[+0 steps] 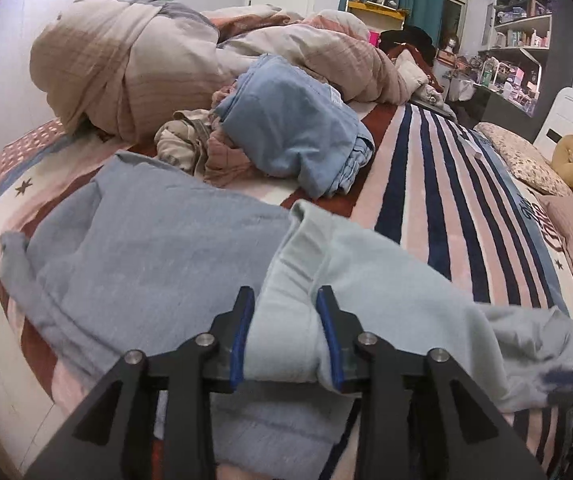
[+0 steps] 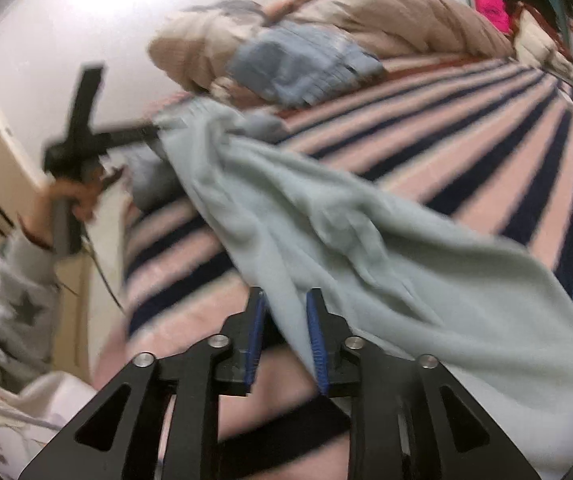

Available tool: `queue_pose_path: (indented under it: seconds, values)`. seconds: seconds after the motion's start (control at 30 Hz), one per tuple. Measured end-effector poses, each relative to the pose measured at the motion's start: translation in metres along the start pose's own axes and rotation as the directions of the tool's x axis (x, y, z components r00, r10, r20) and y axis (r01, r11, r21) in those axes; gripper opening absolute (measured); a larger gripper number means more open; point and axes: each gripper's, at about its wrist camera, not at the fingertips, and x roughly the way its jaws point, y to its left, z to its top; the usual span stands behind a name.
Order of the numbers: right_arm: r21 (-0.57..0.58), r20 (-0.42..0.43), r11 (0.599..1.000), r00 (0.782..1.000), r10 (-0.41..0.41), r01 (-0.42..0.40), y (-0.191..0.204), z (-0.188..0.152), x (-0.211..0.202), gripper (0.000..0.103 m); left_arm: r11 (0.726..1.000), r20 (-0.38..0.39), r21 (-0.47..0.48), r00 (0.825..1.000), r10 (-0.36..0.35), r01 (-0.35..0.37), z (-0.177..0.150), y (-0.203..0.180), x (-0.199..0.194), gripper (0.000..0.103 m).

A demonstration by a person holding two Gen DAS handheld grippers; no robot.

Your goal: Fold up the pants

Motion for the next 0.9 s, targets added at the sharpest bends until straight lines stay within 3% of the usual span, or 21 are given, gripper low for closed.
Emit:
queue_pose_path:
  seconds: [0.07,0.1,0.3,0.33,0.43,0.6,0.67,0.7,0.83,0.9]
  values:
    - [-0.010,0.047,0.998,0.997,0.056,-0.055,0.013,0.019,0.001,0.044,1.000,0.011,0.010,1.000,-0.015,0.015,-0.004,0.000,-0.005,0.036]
    - [-0.019,0.060,0.997,0.995,0.080,-0.079,0.020,0.029,0.005,0.047,1.000,0.011,0.010,1.000,-0.025,0.025,-0.004,0.001,-0.006,0.039]
    - [-0.063,0.030,0.990,0.991,0.127,-0.125,0.053,0.073,0.075,0.049,0.994,0.037,-0.007,0.993,-0.108,0.108,-0.001,0.010,-0.027,0.063]
    - [-0.076,0.035,0.990,0.992,0.122,-0.119,0.058,0.078,0.084,0.048,0.992,0.044,-0.007,0.991,-0.123,0.123,0.000,0.011,-0.032,0.065]
    - [-0.096,0.064,0.993,0.995,0.077,-0.070,0.072,0.090,0.103,0.005,0.985,0.064,-0.012,0.983,-0.170,0.171,0.001,0.012,-0.047,0.070]
    - [-0.171,0.057,0.975,0.987,0.152,-0.141,0.100,0.086,0.105,0.005,0.968,0.064,-0.016,0.967,-0.247,0.249,0.003,0.011,-0.059,0.074]
    - [-0.196,0.030,0.964,0.982,0.188,-0.178,0.107,0.081,0.107,0.005,0.954,0.052,-0.033,0.954,-0.295,0.297,0.003,0.011,-0.058,0.081]
    - [-0.209,0.004,0.957,0.979,0.205,-0.200,0.110,0.076,0.110,0.005,0.951,0.047,-0.038,0.951,-0.305,0.307,0.002,0.010,-0.058,0.087]
    - [-0.213,-0.105,0.936,0.959,0.262,-0.279,0.115,0.055,0.128,0.007,0.950,-0.010,-0.027,0.950,-0.311,0.311,-0.007,-0.003,-0.042,0.087]
    - [-0.178,-0.117,0.940,0.955,0.272,-0.290,0.110,0.049,0.130,0.007,0.950,-0.039,-0.018,0.949,-0.314,0.313,-0.013,-0.011,-0.034,0.087]
